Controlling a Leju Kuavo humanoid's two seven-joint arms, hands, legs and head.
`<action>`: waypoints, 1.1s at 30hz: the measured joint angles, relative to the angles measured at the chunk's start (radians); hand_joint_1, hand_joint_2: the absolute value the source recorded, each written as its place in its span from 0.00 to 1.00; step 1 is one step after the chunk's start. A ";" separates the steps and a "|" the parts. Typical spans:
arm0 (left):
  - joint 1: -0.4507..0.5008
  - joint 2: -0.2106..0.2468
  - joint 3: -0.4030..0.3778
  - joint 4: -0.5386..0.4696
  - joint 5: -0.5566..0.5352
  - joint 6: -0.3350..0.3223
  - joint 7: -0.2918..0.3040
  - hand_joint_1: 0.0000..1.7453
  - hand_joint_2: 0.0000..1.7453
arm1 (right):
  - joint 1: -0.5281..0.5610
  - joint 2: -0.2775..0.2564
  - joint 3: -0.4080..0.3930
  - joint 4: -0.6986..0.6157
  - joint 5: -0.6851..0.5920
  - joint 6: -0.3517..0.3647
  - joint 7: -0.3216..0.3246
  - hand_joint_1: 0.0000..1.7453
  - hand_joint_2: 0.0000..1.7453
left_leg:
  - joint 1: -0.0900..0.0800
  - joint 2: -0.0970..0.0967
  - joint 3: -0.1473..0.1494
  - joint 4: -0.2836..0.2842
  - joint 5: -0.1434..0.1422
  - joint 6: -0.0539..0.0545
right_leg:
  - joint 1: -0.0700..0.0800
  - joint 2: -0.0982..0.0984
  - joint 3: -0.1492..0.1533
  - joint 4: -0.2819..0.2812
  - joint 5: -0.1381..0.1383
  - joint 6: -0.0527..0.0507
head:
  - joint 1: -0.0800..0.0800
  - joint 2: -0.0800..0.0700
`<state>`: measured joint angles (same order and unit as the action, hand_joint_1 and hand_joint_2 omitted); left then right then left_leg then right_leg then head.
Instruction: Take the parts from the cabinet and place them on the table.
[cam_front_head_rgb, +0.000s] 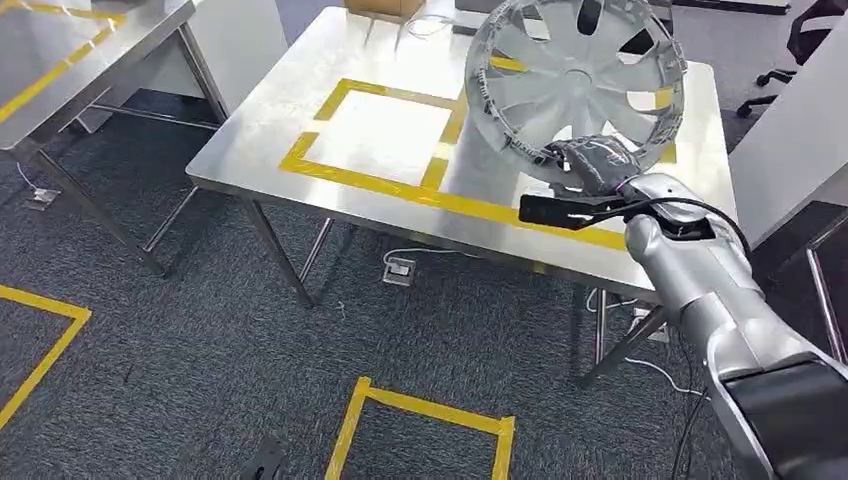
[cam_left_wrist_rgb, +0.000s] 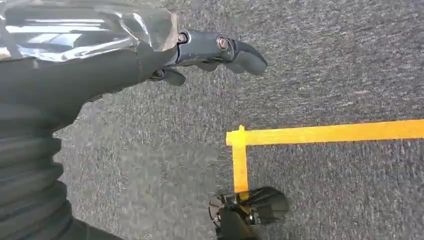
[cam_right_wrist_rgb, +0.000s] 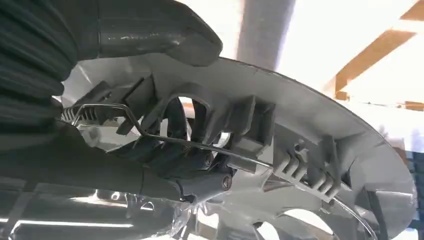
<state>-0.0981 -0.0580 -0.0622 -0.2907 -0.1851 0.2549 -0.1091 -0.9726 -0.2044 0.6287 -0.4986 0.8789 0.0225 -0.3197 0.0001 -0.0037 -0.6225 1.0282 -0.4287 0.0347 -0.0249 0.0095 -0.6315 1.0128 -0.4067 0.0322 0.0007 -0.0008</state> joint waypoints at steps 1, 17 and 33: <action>0.001 0.000 0.000 0.001 0.005 -0.002 -0.001 0.00 1.00 | 0.000 0.008 0.003 0.000 0.000 0.007 -0.008 1.00 1.00 | -0.003 0.000 -0.002 -0.001 0.000 0.001 | -0.001 0.000 0.000 -0.002 0.002 0.003 | 0.002 0.000; 0.016 0.002 0.005 0.003 0.082 -0.021 -0.024 0.00 1.00 | 0.018 0.059 0.049 0.053 -0.085 0.102 -0.022 1.00 1.00 | 0.006 -0.003 0.003 -0.002 0.001 -0.015 | 0.004 -0.011 0.014 0.013 -0.031 -0.006 | 0.002 0.000; 0.010 0.016 0.004 0.004 0.115 -0.041 -0.002 0.00 1.00 | 0.025 0.058 0.060 0.083 -0.098 0.104 -0.007 1.00 1.00 | -0.010 0.002 -0.061 -0.027 0.059 0.027 | 0.008 0.015 0.073 -0.017 -0.083 0.003 | -0.003 0.000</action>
<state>-0.0884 -0.0424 -0.0584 -0.2865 -0.0702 0.2136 -0.1110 -0.9479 -0.1465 0.6882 -0.4158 0.7809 0.1266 -0.3269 -0.0100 -0.0020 -0.6830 1.0011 -0.3698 0.0620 -0.0166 0.0248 -0.5583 0.9954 -0.4902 0.0352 -0.0019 -0.0008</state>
